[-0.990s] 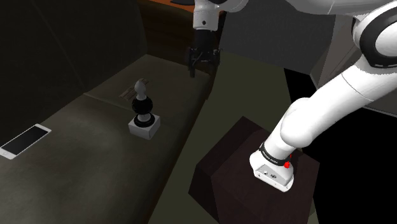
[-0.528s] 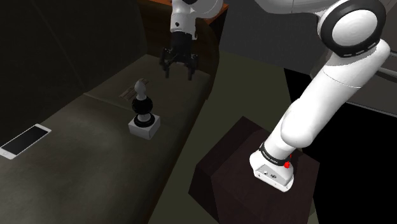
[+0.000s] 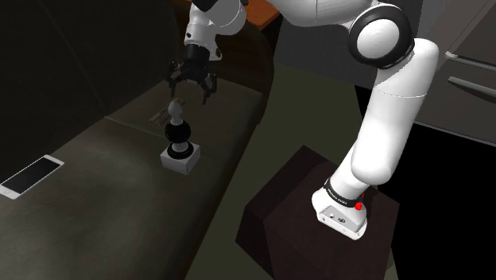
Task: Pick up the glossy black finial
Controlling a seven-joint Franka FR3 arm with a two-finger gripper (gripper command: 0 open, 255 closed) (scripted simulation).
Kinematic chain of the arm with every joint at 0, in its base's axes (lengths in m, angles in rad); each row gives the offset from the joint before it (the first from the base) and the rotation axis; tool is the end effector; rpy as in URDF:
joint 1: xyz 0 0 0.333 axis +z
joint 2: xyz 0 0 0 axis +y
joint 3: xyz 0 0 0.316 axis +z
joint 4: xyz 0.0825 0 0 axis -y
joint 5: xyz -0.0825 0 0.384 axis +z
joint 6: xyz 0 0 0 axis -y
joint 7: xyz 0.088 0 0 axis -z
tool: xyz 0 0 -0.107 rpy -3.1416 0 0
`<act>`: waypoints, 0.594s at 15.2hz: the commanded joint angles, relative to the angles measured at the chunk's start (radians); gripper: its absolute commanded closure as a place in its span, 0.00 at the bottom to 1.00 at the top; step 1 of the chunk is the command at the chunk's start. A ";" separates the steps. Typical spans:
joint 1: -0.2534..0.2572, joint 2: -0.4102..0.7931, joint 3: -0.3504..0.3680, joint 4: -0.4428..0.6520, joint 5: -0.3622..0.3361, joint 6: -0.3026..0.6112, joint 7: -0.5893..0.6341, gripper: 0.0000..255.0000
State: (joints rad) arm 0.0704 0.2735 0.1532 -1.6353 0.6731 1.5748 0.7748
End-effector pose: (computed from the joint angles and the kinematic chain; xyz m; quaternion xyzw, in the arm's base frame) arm 0.5821 0.1917 0.4620 -0.8741 0.3044 0.3018 0.2284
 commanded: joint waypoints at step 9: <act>0.007 0.156 0.007 0.087 0.077 0.061 0.041 0.00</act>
State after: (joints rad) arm 0.0773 0.4292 0.1600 -1.5382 0.7496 1.6281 0.8238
